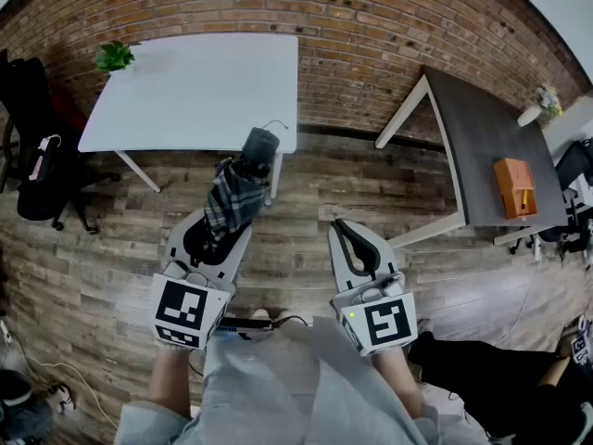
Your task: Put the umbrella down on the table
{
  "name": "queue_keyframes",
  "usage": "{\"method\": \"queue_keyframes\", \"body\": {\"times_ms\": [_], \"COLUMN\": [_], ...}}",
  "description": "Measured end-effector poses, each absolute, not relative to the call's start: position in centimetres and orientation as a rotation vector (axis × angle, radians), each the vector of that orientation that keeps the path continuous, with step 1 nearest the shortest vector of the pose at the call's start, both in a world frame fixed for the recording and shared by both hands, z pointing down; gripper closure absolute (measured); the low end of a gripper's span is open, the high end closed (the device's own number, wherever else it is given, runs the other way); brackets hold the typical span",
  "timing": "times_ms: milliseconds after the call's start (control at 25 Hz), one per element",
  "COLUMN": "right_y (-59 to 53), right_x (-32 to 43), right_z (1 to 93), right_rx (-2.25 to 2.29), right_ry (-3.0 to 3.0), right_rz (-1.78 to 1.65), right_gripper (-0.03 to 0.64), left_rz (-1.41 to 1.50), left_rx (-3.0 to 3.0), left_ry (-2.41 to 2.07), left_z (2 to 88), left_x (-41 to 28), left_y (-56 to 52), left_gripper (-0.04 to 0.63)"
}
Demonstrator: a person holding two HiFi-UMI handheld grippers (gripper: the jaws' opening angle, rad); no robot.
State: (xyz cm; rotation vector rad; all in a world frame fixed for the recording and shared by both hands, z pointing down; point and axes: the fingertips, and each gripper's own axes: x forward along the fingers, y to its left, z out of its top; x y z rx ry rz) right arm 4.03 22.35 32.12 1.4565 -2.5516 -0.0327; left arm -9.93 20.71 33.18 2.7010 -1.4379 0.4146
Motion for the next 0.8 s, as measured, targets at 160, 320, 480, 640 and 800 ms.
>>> {"method": "queue_keyframes", "body": {"times_ms": [160,320,480,640,800], "right_y": [22.2,22.3,22.5,22.6,22.5], "right_x": [3.9,3.5,3.4,3.1,2.3], "right_z": [32.3,32.5,32.6,32.5,32.4], "right_rx": [1.456,1.451,1.449,1.456,1.457], "right_ry": [-2.552,-2.55,-2.546,-2.542,-2.546], "right_rz": [-0.033,-0.033,-0.033,-0.027,-0.021], "right_gripper": [0.566,0.566,0.566,0.566,0.566], "left_rz": [0.405,0.409,0.415,0.406,0.394], "left_rx": [2.703,2.711,2.721,2.726,2.734], "left_ry": [-1.442,-1.435,-1.427,-1.427,-1.424], "left_z": [33.1,33.3,33.3,33.0,32.8], "left_x": [-10.0,-10.2,-10.1,-10.4,-11.2], "left_y": [20.5,20.6,20.7,20.7,20.5], "left_gripper": [0.385,0.385,0.385,0.385,0.385]}}
